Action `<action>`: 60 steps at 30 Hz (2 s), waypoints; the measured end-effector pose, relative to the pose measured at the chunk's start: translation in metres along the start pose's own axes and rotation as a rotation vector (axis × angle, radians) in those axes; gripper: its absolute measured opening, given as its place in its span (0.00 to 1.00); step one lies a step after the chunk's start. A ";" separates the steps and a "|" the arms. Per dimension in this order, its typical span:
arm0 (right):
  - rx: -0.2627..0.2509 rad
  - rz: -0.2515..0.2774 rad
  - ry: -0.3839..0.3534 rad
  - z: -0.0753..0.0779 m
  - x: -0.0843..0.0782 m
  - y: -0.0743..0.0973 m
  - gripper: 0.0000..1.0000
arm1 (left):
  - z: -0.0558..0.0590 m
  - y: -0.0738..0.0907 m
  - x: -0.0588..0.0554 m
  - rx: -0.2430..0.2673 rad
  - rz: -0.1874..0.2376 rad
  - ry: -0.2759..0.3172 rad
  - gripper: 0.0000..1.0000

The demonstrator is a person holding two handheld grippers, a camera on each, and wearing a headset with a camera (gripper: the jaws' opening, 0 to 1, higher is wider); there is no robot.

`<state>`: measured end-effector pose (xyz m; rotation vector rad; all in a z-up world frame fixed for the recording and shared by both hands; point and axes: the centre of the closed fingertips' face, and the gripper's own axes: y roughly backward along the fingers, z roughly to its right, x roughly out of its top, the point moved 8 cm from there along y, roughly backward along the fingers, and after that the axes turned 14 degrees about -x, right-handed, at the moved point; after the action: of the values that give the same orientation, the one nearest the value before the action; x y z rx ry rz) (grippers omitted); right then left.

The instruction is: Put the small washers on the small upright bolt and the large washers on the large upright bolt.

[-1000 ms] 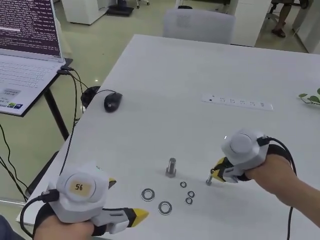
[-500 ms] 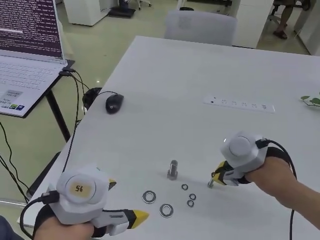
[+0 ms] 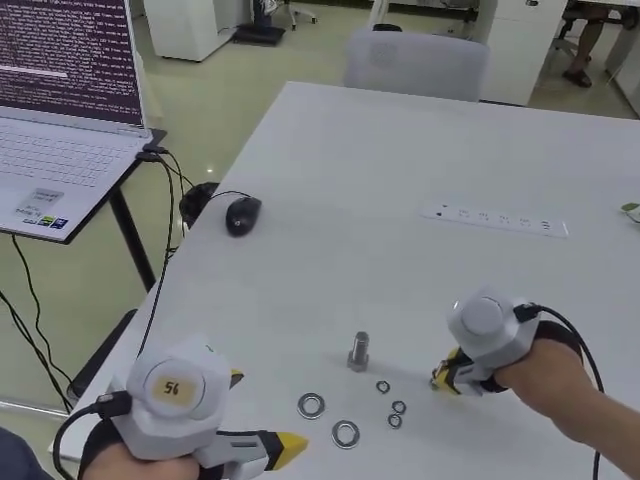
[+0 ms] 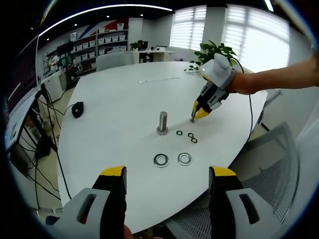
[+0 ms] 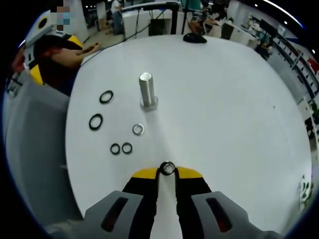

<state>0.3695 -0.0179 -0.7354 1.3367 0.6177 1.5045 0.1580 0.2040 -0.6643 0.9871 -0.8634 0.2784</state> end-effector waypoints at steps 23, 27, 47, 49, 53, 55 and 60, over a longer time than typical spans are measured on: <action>0.045 0.020 -0.103 -0.032 -0.042 0.010 0.17 | 0.002 -0.006 0.002 -0.012 -0.007 -0.007 0.66; 0.097 0.082 -0.020 -0.053 -0.030 0.008 0.17 | 0.003 -0.007 0.003 -0.015 -0.007 -0.010 0.66; 0.131 0.123 0.133 -0.078 0.013 -0.007 0.17 | 0.005 -0.003 0.001 -0.001 -0.005 -0.007 0.66; 0.133 0.122 0.151 -0.079 0.015 -0.006 0.17 | 0.006 -0.004 0.001 -0.003 -0.005 -0.007 0.66; 0.133 0.118 0.191 -0.081 0.016 -0.007 0.15 | 0.008 -0.005 0.002 -0.006 -0.008 -0.013 0.66; 0.133 0.115 0.187 -0.080 0.016 -0.007 0.14 | 0.008 -0.005 0.002 -0.005 -0.008 -0.013 0.66; 0.132 0.117 0.169 -0.080 0.014 -0.007 0.14 | 0.006 -0.003 0.002 -0.001 -0.007 -0.014 0.66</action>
<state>0.2983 0.0160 -0.7563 1.3736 0.7690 1.7090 0.1578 0.1970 -0.6626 0.9926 -0.8727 0.2651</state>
